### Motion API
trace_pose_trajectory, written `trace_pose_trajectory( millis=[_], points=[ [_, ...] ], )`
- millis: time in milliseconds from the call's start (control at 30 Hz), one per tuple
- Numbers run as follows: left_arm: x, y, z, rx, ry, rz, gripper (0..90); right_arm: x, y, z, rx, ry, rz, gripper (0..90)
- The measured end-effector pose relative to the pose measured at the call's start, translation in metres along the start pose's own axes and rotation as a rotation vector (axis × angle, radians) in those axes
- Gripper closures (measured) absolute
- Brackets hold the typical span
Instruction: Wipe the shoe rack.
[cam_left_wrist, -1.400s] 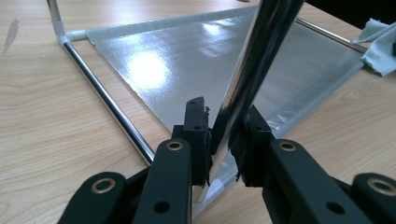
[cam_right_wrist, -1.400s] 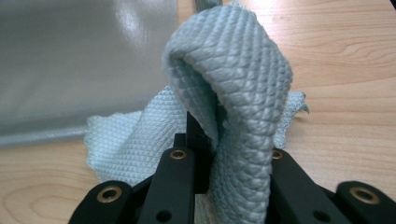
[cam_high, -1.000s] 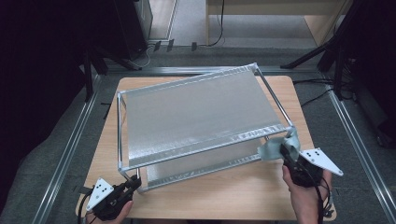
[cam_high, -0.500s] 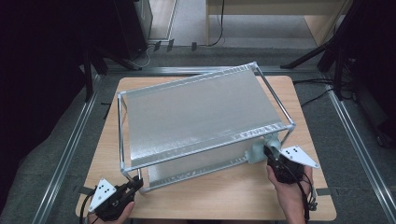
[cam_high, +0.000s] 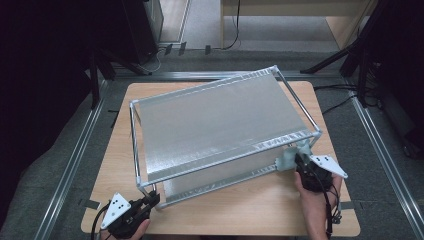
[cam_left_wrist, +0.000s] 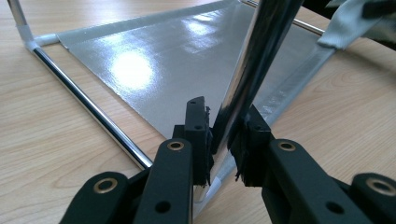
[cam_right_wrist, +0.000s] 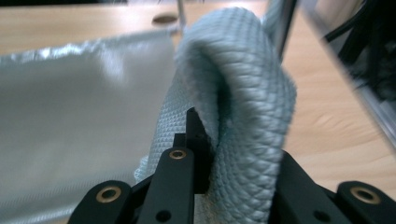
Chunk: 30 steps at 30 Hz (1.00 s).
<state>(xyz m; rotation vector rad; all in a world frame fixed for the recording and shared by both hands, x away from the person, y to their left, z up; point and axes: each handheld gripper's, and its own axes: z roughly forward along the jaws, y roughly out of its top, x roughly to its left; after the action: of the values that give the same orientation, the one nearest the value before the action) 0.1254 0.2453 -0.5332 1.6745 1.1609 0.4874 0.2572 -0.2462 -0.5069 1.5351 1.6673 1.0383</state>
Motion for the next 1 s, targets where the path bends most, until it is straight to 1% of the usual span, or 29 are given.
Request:
trace_pose_trajectory(
  millis=[33,100,200,233,267,333,433,533,567,600,667,767,833,867,967,1000],
  points=[
    [0.0,0.0,0.0,0.003,-0.002,0.003,77.2,-0.001,0.003,-0.004,-0.014,-0.004,0.004,81.0],
    [-0.002,0.0,0.0,0.004,-0.007,0.006,77.3,-0.003,0.01,-0.011,-0.04,0.007,0.021,81.0],
    [-0.004,0.0,0.001,0.006,-0.01,0.012,77.2,-0.005,0.024,-0.029,-0.118,0.026,0.031,80.9],
    [-0.004,0.0,0.001,0.006,-0.012,0.011,77.2,-0.006,0.028,-0.035,-0.145,0.04,0.032,80.8],
    [-0.004,0.0,0.002,0.006,-0.015,0.011,77.2,-0.007,0.034,-0.042,-0.171,0.056,0.045,80.7],
    [-0.005,0.0,0.002,0.004,-0.019,0.008,77.2,-0.01,0.038,-0.047,-0.179,0.068,0.054,80.6],
    [-0.006,0.0,0.002,0.005,-0.02,0.01,77.1,-0.014,0.033,-0.041,-0.155,0.066,0.066,80.7],
    [-0.006,0.0,0.002,0.005,-0.022,0.007,77.0,-0.018,0.018,-0.025,-0.083,0.061,0.073,80.7],
    [-0.005,0.0,0.002,0.006,-0.023,0.007,77.0,-0.019,0.012,-0.02,-0.051,0.065,0.071,80.6],
    [-0.005,0.0,0.002,0.006,-0.025,0.006,77.0,-0.02,0.004,-0.011,0.006,0.072,0.061,80.4],
    [-0.005,0.0,0.002,0.006,-0.026,0.006,76.9,-0.019,-0.003,-0.005,0.042,0.063,0.034,80.3],
    [-0.005,0.0,0.002,0.006,-0.029,0.007,76.9,-0.022,-0.01,0.004,0.091,0.064,0.045,80.2],
    [-0.005,0.0,0.002,0.006,-0.029,0.007,77.0,-0.024,-0.011,0.005,0.101,0.06,0.054,80.2],
    [-0.005,0.0,0.002,0.006,-0.03,0.008,77.0,-0.024,-0.01,0.005,0.096,0.059,0.055,80.2],
    [-0.005,0.0,0.003,0.006,-0.033,0.008,77.0,-0.023,-0.003,-0.001,0.058,0.053,0.046,80.2],
    [-0.005,0.0,0.003,0.005,-0.035,0.009,76.9,-0.023,0.001,-0.005,0.039,0.051,0.035,80.2]
  ],
)
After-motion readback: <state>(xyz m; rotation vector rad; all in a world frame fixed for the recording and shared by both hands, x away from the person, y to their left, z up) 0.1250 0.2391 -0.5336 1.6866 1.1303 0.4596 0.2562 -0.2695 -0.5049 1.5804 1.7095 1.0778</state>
